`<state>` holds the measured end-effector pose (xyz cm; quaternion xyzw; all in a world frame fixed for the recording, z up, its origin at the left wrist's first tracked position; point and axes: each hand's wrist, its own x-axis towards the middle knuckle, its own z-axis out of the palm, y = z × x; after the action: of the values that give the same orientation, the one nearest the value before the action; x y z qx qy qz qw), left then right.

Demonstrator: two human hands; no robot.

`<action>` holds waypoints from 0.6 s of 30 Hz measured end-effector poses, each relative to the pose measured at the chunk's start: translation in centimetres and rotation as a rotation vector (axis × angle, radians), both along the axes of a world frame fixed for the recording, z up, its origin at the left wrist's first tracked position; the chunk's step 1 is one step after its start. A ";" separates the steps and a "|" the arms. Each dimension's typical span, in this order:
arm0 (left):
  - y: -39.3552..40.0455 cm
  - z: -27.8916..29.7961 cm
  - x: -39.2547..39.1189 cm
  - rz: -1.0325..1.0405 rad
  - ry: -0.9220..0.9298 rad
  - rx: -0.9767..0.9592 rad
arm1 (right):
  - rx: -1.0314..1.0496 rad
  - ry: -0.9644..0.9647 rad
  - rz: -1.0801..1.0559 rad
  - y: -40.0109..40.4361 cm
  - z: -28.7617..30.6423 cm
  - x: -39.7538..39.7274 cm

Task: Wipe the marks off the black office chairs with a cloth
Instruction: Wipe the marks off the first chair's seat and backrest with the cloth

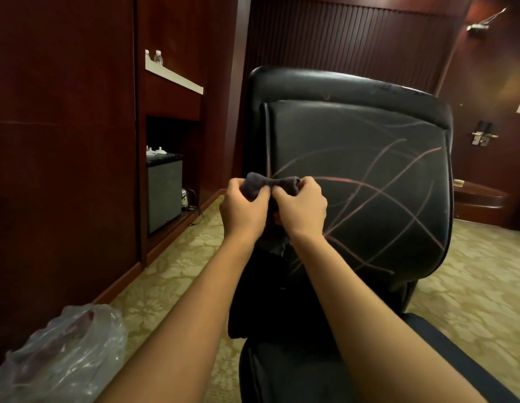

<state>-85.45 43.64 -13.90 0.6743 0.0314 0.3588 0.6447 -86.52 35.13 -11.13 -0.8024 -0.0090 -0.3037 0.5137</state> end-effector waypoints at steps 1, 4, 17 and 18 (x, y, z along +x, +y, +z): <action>0.1 -0.6 -0.1 0.009 -0.004 0.025 | -0.011 -0.001 -0.009 0.0 -0.7 0.0; -0.1 -3.7 -0.9 0.051 -0.012 0.079 | 0.006 -0.032 -0.046 0.3 -4.4 -0.9; 0.5 0.2 0.2 0.059 -0.024 0.042 | -0.116 -0.075 -0.066 0.2 -0.1 0.2; 0.8 1.7 0.9 0.056 -0.019 0.052 | -0.119 -0.064 -0.048 0.3 1.4 0.9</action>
<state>-84.60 44.39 -12.24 0.6863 0.0347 0.3837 0.6168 -85.60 35.46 -9.75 -0.8212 -0.0244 -0.3405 0.4572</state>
